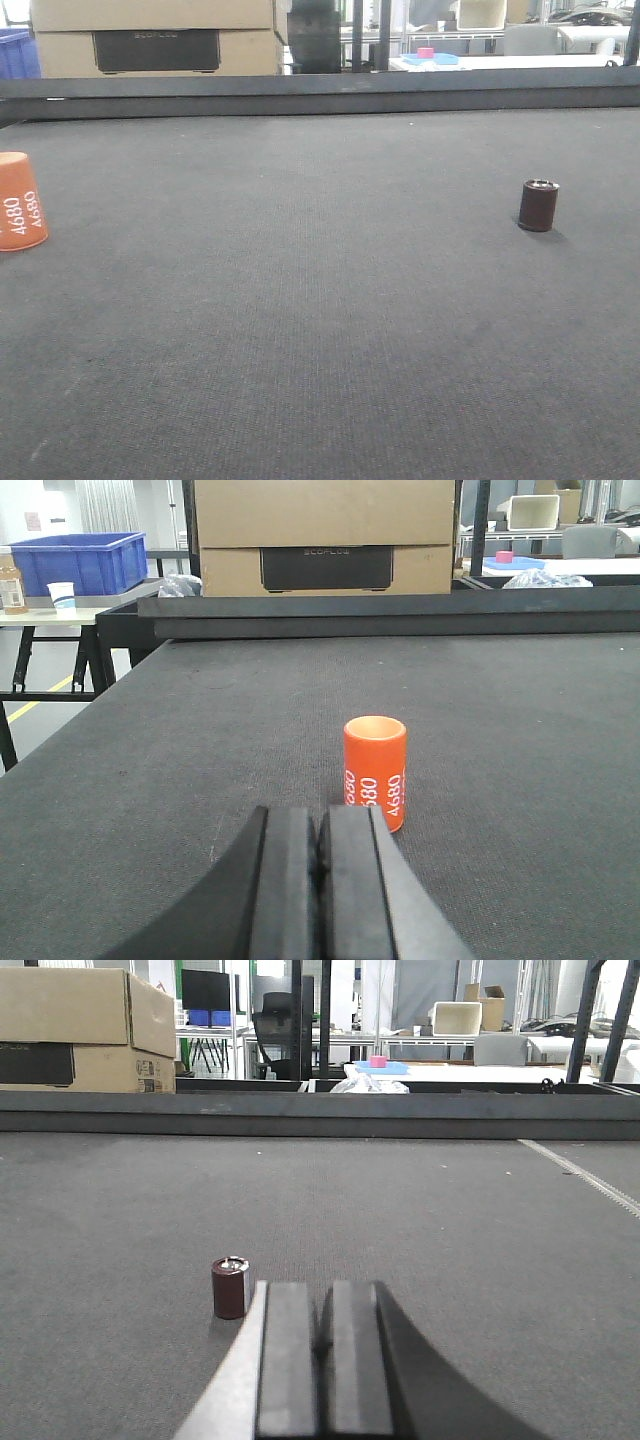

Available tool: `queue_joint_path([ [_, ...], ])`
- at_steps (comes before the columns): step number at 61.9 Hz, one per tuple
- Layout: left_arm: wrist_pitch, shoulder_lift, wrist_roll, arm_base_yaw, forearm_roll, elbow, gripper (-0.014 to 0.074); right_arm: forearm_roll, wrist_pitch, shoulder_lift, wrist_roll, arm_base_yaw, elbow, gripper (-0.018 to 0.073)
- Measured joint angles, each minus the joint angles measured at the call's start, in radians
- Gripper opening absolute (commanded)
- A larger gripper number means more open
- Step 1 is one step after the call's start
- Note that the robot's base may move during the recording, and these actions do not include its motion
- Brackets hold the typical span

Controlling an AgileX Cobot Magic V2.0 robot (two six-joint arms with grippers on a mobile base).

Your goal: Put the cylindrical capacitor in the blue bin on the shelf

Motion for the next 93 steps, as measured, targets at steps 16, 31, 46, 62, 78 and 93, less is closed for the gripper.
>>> queue_joint_path([
  [16, 0.000, 0.000, 0.000, 0.000, 0.000, 0.000, -0.0111, 0.000, 0.000, 0.000, 0.000, 0.000, 0.000, -0.0165],
  [31, 0.000, 0.000, 0.000, 0.000, 0.000, 0.000, -0.0111, 0.000, 0.000, 0.000, 0.000, 0.000, 0.000, -0.0165],
  [46, -0.019, 0.000, 0.000, 0.000, 0.000, 0.000, -0.0111, 0.000, 0.000, 0.000, 0.000, 0.000, 0.000, -0.0165],
  [62, -0.038, -0.002, 0.000, 0.000, 0.002, -0.037, -0.0111, 0.009, -0.025, 0.000, 0.000, 0.000, -0.025, -0.0165],
  [78, 0.252, 0.083, 0.000, 0.000, 0.005, -0.329, -0.0111, 0.029, 0.213, 0.066, 0.000, 0.000, -0.304, -0.0165],
  [93, 0.431, 0.413, 0.000, 0.000, -0.006, -0.573, -0.0111, 0.068, 0.414, 0.420, 0.000, 0.000, -0.512, -0.0165],
])
